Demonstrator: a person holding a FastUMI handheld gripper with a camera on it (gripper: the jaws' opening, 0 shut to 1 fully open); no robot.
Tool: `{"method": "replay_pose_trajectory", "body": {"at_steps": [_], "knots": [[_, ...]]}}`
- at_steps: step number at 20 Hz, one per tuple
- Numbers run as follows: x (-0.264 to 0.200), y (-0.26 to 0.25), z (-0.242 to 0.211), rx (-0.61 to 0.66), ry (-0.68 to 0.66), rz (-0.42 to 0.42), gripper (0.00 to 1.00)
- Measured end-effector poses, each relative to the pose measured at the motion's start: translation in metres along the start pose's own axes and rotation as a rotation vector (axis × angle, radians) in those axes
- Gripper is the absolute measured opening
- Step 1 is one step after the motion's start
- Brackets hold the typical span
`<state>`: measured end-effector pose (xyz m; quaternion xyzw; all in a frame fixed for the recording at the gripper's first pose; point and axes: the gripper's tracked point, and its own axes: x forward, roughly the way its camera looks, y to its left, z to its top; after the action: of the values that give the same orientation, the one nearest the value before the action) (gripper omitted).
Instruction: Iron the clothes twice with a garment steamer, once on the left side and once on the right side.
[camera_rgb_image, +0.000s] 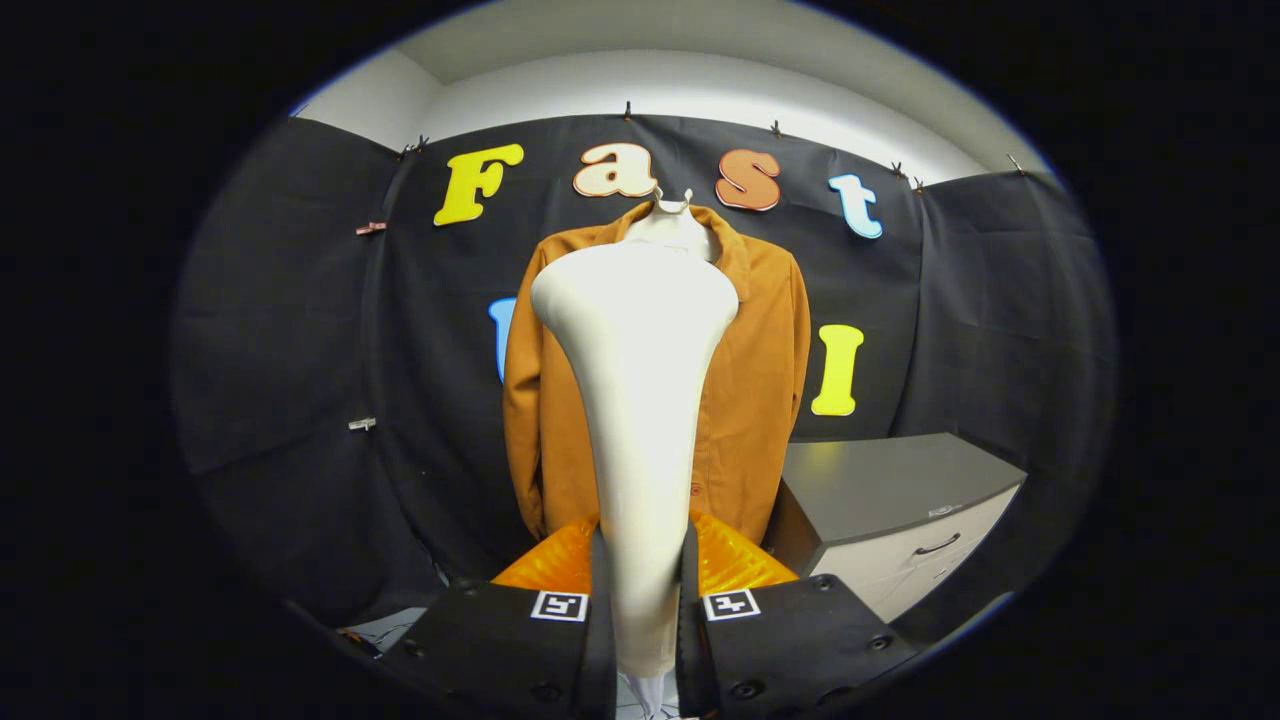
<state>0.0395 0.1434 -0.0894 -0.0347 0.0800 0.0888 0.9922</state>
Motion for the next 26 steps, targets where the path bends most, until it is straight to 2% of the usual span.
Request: {"method": "replay_pose_trajectory", "body": {"at_steps": [18, 26], "knots": [[-0.041, -0.006, 0.088, -0.024, -0.144, -0.023, 0.27], [-0.050, -0.008, 0.106, -0.015, -0.166, -0.038, 0.27]]}}
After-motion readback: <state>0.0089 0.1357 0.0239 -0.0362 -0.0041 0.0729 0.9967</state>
